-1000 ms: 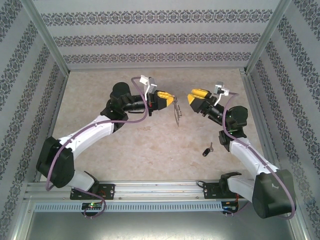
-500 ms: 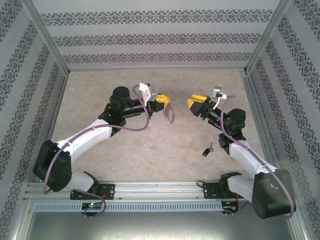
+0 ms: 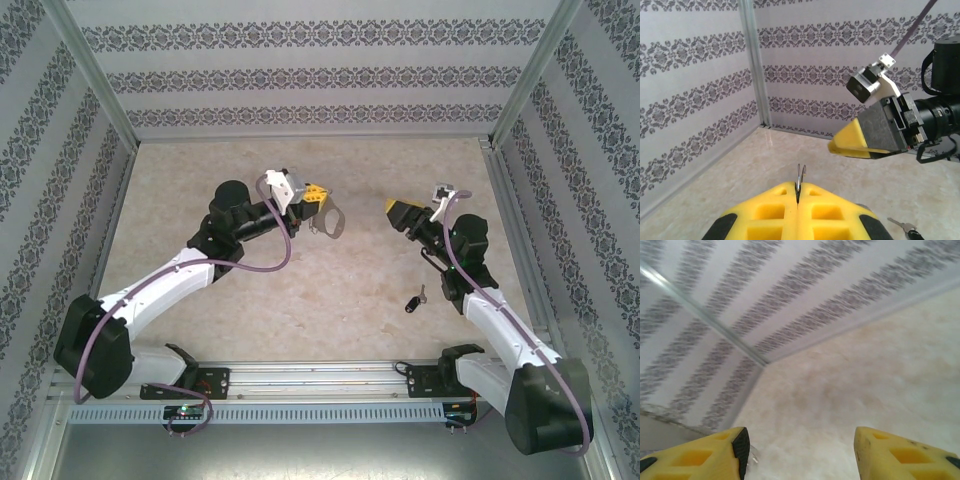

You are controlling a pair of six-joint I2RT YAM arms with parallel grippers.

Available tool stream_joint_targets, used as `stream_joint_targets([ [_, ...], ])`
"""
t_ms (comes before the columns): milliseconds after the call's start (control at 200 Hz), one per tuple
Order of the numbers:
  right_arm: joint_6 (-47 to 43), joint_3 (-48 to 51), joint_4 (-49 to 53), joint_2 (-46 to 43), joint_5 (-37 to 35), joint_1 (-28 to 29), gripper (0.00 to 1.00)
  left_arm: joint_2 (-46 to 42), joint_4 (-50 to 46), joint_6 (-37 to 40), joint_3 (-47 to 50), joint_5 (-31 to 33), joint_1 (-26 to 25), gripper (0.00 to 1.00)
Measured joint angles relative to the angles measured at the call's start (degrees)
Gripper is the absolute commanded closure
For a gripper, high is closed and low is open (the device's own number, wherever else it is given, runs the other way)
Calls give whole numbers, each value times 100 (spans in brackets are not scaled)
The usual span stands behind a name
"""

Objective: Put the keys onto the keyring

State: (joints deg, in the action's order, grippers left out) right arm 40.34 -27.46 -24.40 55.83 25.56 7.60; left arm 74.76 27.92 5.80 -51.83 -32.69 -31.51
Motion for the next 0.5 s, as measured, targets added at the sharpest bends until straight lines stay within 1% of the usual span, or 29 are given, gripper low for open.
stream_joint_targets([
  [115,-188,35,1187,-284,-699,0,44,-98,-92,-2,114,105,0,100],
  [215,-275,151,2068,-511,-1331,0,49,-127,-122,-11,190,131,0,100],
  [270,-282,254,2430,-588,-1591,2,52,-133,-125,-26,234,140,0,100],
  [345,-282,372,2828,-603,-1878,17,53,-144,-142,-66,291,142,0,100],
  [500,-306,452,3552,-562,-2459,369,55,-144,-160,-173,361,125,0,100],
])
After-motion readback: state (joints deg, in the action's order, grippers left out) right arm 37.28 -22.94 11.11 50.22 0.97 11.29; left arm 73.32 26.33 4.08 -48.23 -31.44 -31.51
